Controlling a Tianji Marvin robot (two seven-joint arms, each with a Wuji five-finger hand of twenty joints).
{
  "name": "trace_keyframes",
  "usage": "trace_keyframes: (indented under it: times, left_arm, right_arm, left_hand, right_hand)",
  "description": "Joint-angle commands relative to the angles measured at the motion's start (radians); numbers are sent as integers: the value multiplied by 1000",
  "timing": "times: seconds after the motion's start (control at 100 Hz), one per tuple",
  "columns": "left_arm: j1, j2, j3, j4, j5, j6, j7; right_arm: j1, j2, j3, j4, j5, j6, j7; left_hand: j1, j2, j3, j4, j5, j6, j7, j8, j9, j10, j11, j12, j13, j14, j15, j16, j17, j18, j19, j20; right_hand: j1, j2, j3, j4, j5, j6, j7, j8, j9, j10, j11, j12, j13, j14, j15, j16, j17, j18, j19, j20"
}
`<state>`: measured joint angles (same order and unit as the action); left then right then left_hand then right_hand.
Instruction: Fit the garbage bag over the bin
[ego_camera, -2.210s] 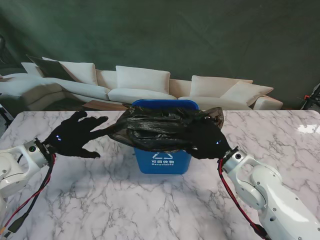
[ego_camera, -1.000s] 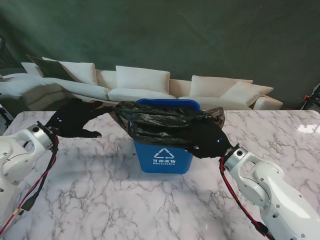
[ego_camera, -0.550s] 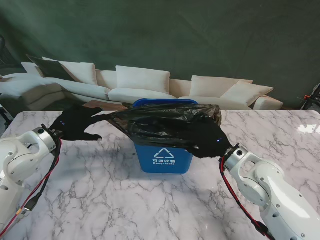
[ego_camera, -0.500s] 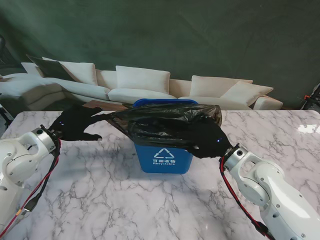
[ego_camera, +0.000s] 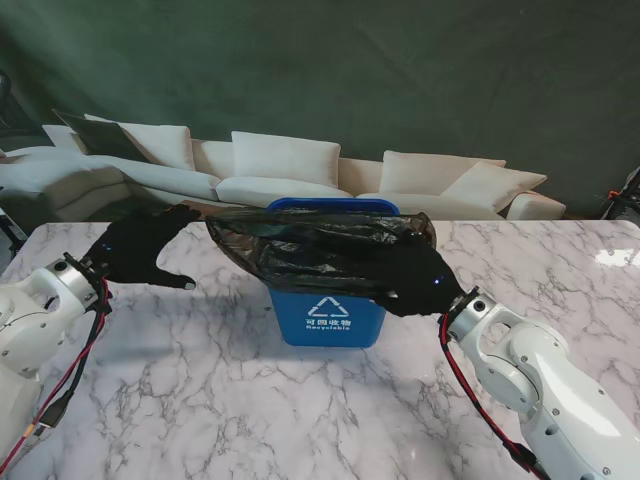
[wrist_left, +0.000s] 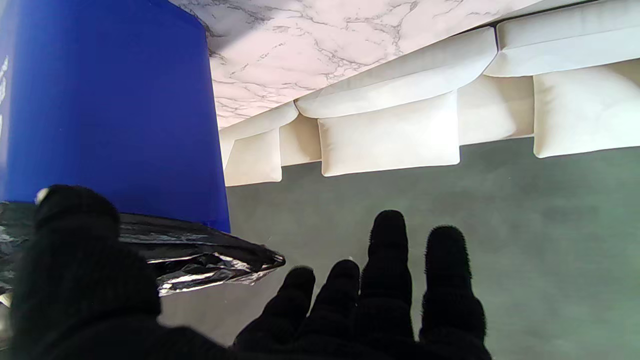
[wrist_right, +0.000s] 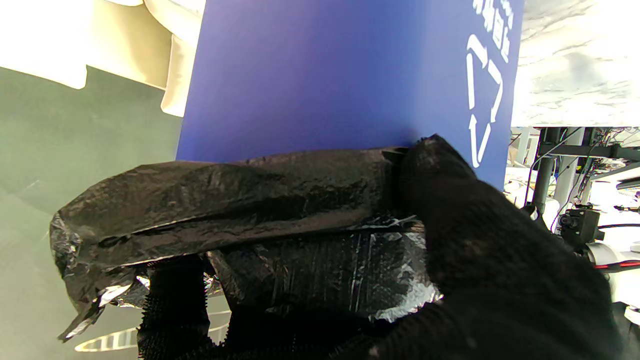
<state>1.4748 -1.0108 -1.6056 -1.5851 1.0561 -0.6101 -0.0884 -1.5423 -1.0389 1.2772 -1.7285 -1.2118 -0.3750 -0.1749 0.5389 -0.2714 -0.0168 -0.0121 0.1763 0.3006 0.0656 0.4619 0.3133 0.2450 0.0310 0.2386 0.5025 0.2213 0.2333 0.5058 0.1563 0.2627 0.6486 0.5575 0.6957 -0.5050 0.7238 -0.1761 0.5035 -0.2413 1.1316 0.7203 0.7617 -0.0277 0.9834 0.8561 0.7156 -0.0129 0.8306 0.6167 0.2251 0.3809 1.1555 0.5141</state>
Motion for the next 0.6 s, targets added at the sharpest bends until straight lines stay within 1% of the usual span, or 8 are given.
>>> trace_keyframes:
  times: [0.0,0.05,0.19,0.28,0.32,0.36,0.45,0.59]
  left_arm:
    - [0,1,-2,6,1,10,-24]
    - [-2,0,-2,10,1,13,-19]
    - [-5,-5,-5,9,-34,24,-16]
    - [-4,-7,-22,-1,-6,30,19]
    - [-7,-8,-30,-2,4,31,42]
    - [-10,-11,-39,-6,-5,33,47]
    - [-21,-17,-56,-20,-68,34,36]
    - [-50,-24,-49,-66,-181,76,-28]
  right_arm:
    - [-5,2,-2,13,-8,3,6]
    - [-4,2,-3,14,-8,2,6]
    - [-3,3,-4,17,-8,4,9]
    - [-2,3,-7,19,-7,7,9]
    - [-2,2,-7,19,-6,9,10]
    - [-2,2,-7,19,-5,11,11]
    - [-2,2,-7,19,-5,12,14]
    - [3,3,-10,22,-7,11,15]
  left_hand:
    - [-49,-35,-17,-25,-42,-44,-91,-315,-58,23,-23,-42,-14,43,5,-1,-5,34,18,3]
    - [-51,-34,-16,-23,-45,-80,-113,-464,-58,26,-27,-55,-8,44,8,0,2,43,21,6]
    - [-41,0,-7,-17,-41,-117,-119,-479,-60,15,-32,-64,-16,58,-1,-7,2,70,12,0]
    - [54,58,-5,1,-43,-146,-76,-371,-42,10,-27,-64,-12,57,-9,-27,1,75,-8,-17]
    - [141,109,-9,8,-39,-156,-53,-273,-19,-5,-19,-52,-9,50,-6,-28,-2,75,-10,-20]
    - [203,134,-9,14,9,-174,-15,-205,9,-26,-8,-39,-9,46,-9,-32,-6,74,-22,-27]
    - [296,189,-5,20,128,-200,31,-147,60,-50,13,-17,-6,36,-13,-37,-10,80,-29,-30]
    - [304,270,-12,8,209,-167,64,-93,158,-52,50,16,-2,38,-16,-40,-16,87,-32,-27]
  right_hand:
    - [83,11,112,8,43,-154,10,20,13,-15,28,18,47,25,46,28,1,-49,-10,12]
    - [83,11,111,8,43,-153,10,20,14,-15,28,18,47,25,45,28,1,-49,-11,11]
    - [82,11,112,8,44,-154,9,21,15,-15,27,18,47,24,44,29,0,-45,-16,9]
    - [83,11,112,8,43,-152,8,21,14,-15,26,18,48,24,44,29,0,-45,-17,9]
    - [83,12,112,8,44,-156,7,20,14,-16,26,18,49,24,44,29,0,-45,-17,9]
    - [83,11,112,8,44,-154,8,21,14,-15,26,18,49,25,43,29,0,-45,-17,9]
    - [82,11,111,8,45,-155,7,20,15,-15,26,18,49,26,43,29,0,-45,-17,9]
    - [82,10,112,8,47,-158,6,20,17,-16,25,18,52,23,42,29,-2,-45,-18,8]
